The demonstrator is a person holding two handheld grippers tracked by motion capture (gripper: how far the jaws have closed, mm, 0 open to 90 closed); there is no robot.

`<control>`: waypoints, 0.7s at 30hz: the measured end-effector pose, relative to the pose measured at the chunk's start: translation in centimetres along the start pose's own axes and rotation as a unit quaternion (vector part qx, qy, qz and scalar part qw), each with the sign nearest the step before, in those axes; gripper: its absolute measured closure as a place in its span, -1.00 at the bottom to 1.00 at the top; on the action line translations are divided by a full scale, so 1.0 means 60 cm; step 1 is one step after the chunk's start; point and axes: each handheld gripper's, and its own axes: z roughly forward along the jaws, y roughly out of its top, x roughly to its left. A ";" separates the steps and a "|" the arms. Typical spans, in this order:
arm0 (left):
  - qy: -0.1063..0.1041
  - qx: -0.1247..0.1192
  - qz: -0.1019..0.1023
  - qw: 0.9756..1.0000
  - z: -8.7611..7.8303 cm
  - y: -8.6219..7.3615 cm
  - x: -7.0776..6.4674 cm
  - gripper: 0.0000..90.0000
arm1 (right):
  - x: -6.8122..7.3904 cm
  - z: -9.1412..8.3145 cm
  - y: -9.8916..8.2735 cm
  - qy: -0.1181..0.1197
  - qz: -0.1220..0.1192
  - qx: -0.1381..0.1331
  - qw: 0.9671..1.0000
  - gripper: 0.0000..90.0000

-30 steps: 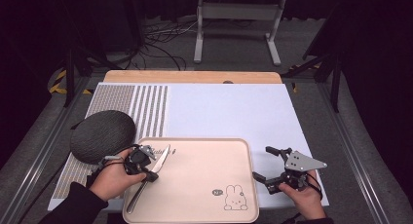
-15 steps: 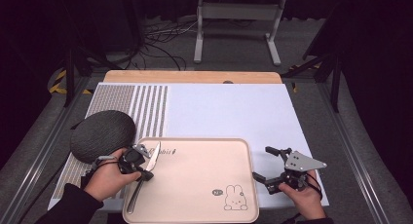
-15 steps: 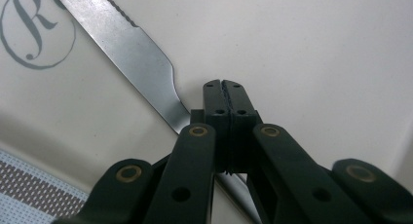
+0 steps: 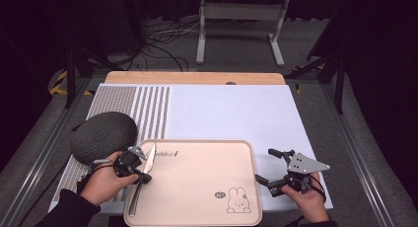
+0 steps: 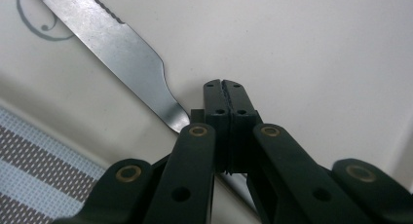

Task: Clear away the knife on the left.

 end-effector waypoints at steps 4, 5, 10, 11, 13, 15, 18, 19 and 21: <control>0.001 -0.001 -0.006 1.000 -0.002 -0.004 0.001 1.00 | 0.000 0.000 0.000 0.000 0.000 0.000 1.000 -0.95; 0.002 0.000 -0.006 1.000 -0.003 -0.005 0.001 1.00 | 0.000 0.001 0.000 0.000 0.000 0.000 1.000 -0.95; 0.003 -0.001 -0.008 1.000 -0.005 -0.009 0.003 1.00 | 0.000 0.001 0.000 0.000 0.001 0.000 1.000 -0.95; 0.002 0.000 -0.010 1.000 -0.005 -0.010 0.003 1.00 | 0.000 0.001 0.000 0.000 0.000 0.000 1.000 -0.95; 0.004 0.000 -0.014 1.000 -0.006 -0.011 0.003 1.00 | 0.000 0.001 0.000 0.000 0.001 0.000 1.000 -0.95; 0.005 -0.001 -0.017 1.000 -0.006 -0.011 0.003 1.00 | 0.000 0.002 0.000 0.000 0.000 0.000 1.000 -0.95; 0.007 0.001 -0.021 1.000 -0.007 -0.012 0.003 1.00 | -0.001 0.002 0.000 0.000 0.000 -0.001 1.000 -0.95; 0.007 0.001 -0.021 1.000 -0.007 -0.012 0.003 1.00 | -0.001 0.002 0.000 0.000 0.001 -0.001 1.000 -0.95; 0.006 0.000 -0.021 1.000 -0.008 -0.014 0.004 1.00 | -0.001 0.002 0.000 0.000 0.001 -0.001 1.000 -0.95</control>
